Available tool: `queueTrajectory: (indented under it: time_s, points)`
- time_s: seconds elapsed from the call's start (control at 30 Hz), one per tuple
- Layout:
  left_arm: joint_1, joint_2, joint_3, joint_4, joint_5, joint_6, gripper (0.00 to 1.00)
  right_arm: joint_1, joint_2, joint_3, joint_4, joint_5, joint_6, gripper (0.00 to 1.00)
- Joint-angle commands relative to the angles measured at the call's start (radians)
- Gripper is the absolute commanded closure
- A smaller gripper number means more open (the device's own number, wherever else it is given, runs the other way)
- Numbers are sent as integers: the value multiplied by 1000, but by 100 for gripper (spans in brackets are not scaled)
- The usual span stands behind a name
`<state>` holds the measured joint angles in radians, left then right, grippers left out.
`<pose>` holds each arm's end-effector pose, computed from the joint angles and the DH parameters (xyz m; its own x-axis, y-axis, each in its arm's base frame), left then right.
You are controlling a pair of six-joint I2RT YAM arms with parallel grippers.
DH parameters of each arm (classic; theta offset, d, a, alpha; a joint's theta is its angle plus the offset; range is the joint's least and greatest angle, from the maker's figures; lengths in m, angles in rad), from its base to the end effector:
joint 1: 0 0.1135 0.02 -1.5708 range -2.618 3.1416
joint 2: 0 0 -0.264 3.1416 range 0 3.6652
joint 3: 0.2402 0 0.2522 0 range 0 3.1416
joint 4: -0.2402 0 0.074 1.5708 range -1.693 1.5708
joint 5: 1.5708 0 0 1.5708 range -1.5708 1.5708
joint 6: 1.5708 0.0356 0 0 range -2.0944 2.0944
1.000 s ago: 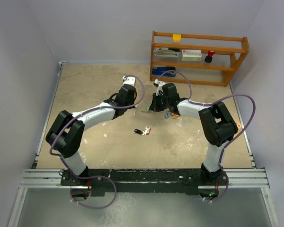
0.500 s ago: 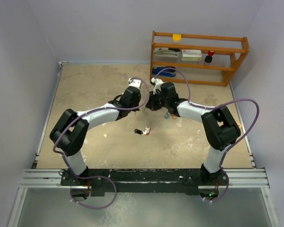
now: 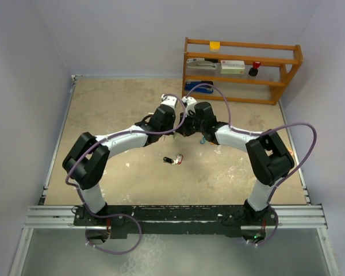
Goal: Put the keys on the keyring
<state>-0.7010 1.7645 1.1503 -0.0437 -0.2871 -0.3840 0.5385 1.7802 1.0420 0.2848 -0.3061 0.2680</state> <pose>0.3054 -0.2446 0.2143 -0.6008 0.0369 -0.7985 0.2397 0.9613 -0.1359 0.3323 0.2110 0.2040 -0.5537 -0.0366 -0.8319 -0.5962 0.7149 0.3653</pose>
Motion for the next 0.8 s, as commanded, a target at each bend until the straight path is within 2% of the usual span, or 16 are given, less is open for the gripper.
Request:
queueTrajectory:
  time_s: [0.0,0.77]
  points:
    - [-2,4,45,25,24,-12,100,6,-68,-19,63,-14,-33,100]
    - [-3,10,55,12,131,16,100,6,-131,-97,151,0,-73,100]
